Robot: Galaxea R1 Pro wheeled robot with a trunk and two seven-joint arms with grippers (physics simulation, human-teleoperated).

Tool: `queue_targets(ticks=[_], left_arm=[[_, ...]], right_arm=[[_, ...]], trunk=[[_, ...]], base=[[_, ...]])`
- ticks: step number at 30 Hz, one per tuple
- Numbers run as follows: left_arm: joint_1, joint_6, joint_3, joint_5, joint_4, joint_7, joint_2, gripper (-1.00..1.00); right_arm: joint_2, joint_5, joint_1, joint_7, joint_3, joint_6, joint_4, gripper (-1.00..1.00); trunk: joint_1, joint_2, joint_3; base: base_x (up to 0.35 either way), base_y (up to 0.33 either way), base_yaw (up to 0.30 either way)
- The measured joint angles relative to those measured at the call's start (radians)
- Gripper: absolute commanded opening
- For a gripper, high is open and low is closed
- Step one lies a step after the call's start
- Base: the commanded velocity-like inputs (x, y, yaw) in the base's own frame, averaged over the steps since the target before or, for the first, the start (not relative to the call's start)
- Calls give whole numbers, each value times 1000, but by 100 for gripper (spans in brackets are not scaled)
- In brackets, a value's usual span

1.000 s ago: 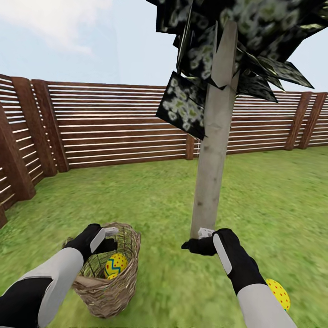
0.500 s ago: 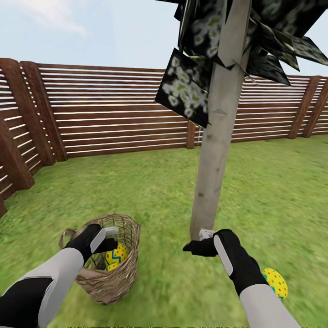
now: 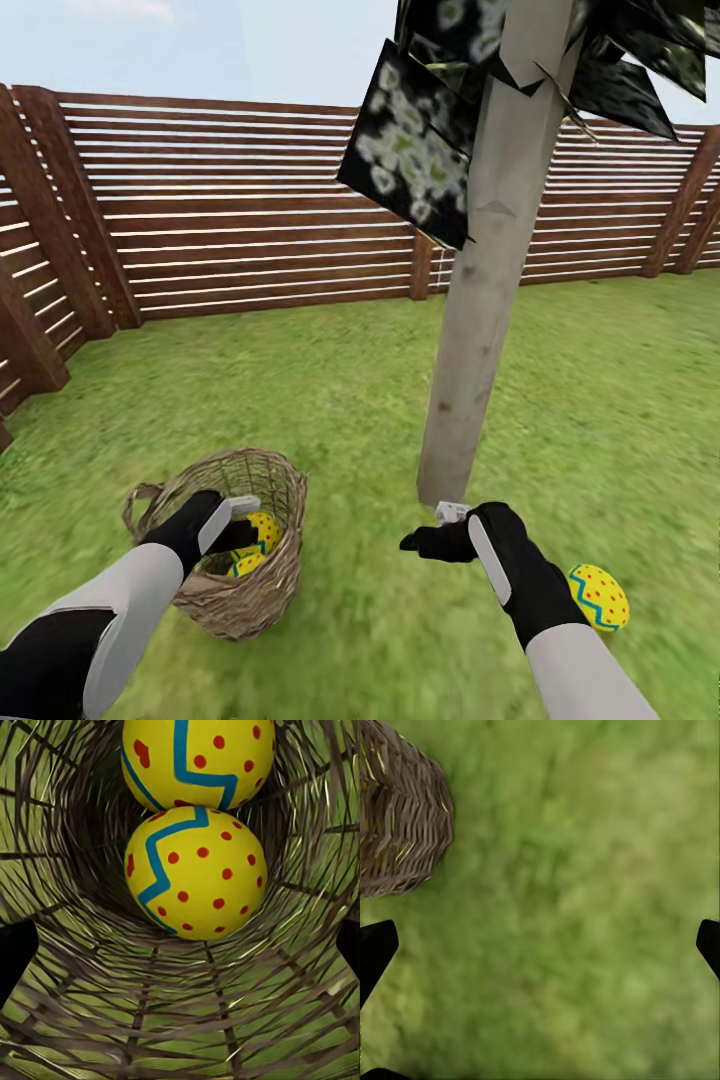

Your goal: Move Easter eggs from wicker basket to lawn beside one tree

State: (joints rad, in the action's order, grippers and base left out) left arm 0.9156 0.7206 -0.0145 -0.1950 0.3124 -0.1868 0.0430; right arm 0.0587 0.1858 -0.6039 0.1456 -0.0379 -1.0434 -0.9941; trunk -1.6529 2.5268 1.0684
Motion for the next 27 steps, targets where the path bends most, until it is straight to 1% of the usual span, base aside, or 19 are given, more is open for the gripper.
queue_targets(ticks=[3, 6, 8, 9, 12, 13, 15, 16, 20, 23, 26, 27], left_arm=[[0, -3, 1, 0, 3, 0, 0, 100], [0, -18, 1, 0, 6, 1, 0, 100], [0, -26, 1, 0, 7, 2, 1, 100], [0, -30, 0, 0, 7, 2, 1, 100], [0, -36, 0, 0, 8, 2, 1, 100], [0, -38, 0, 0, 9, 2, 1, 100], [0, -40, 0, 0, 10, 2, 1, 100], [0, -40, 0, 0, 13, 2, 1, 100], [0, -42, 0, 0, 30, 2, 2, 100], [0, -42, 0, 0, 45, 2, 1, 100], [0, -42, 0, 0, 63, 2, 1, 100], [0, -42, -1, 0, 72, 2, 1, 100]], right_arm=[[0, 1, 1, 3, 1, 0, -15, 100], [-1, 2, 4, 14, 1, 0, -74, 100], [-5, 3, 5, 35, 1, 0, -116, 100], [-16, 3, 9, 68, 1, 0, -156, 100], [-37, 2, 23, 132, 1, 0, -204, 100], [-52, 1, 32, 176, 0, 1, -224, 100], [-66, -2, 38, 219, 1, 0, -237, 100], [-78, -2, 42, 251, 1, 0, -245, 100], [-95, -3, 47, 305, 1, 0, -256, 100], [-102, -3, 49, 328, -6, 1, -259, 100], [-113, -4, 50, 363, -24, 1, -260, 100], [-119, -3, 50, 386, -36, 1, -261, 100]], trunk=[[-1, 1, 14], [-3, 1, 26], [-4, 2, 34], [-4, 2, 38], [-5, 3, 50], [-6, 3, 54], [-7, 4, 61], [-7, 4, 65], [-9, 5, 81], [-10, 5, 92], [-12, 6, 104], [-12, 6, 104]], base=[[0, 0, 0], [0, 0, 0], [0, 0, 0], [0, 0, 0], [0, 0, 0], [0, 0, 0], [0, 0, 0], [0, 0, 0], [0, 0, 0], [0, 0, 0], [0, 0, 0], [0, 0, 0]])
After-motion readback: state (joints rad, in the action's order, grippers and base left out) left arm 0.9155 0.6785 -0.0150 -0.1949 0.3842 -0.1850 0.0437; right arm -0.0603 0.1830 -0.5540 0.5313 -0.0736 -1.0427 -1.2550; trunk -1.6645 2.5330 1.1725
